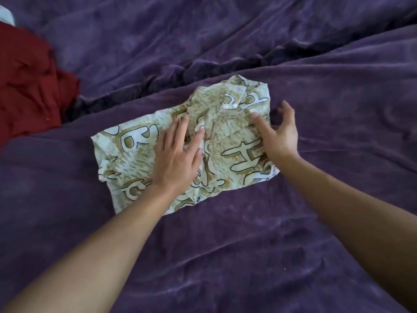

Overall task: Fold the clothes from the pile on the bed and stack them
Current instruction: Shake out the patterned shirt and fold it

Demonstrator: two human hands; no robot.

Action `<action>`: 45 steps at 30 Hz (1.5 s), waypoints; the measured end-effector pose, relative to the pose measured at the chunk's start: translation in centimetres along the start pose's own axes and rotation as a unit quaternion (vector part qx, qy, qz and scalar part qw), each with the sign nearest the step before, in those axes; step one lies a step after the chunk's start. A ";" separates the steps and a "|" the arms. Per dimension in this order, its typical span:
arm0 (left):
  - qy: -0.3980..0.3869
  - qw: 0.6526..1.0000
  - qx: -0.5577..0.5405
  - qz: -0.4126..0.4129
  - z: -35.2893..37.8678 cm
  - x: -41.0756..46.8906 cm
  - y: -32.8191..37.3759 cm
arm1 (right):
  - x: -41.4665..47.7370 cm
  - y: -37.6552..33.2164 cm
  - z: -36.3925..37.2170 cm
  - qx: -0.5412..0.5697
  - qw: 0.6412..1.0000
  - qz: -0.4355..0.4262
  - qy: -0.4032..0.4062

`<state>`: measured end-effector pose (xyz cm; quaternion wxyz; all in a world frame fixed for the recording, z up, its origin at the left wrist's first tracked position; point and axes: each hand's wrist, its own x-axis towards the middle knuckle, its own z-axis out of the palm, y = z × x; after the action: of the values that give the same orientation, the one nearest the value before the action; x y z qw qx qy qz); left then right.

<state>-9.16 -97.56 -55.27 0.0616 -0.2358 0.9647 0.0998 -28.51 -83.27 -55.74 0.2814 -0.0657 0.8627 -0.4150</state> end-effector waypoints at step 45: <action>-0.038 0.991 0.014 0.125 -1.1 -2.3 -18.0 | -20.1 1.0 21.5 -0.302 0.945 -0.123 -0.038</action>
<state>1.22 -112.40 -56.79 0.0881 -0.1084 0.9849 0.1024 -0.03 -90.27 -58.53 0.2280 -0.2686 0.9215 -0.1634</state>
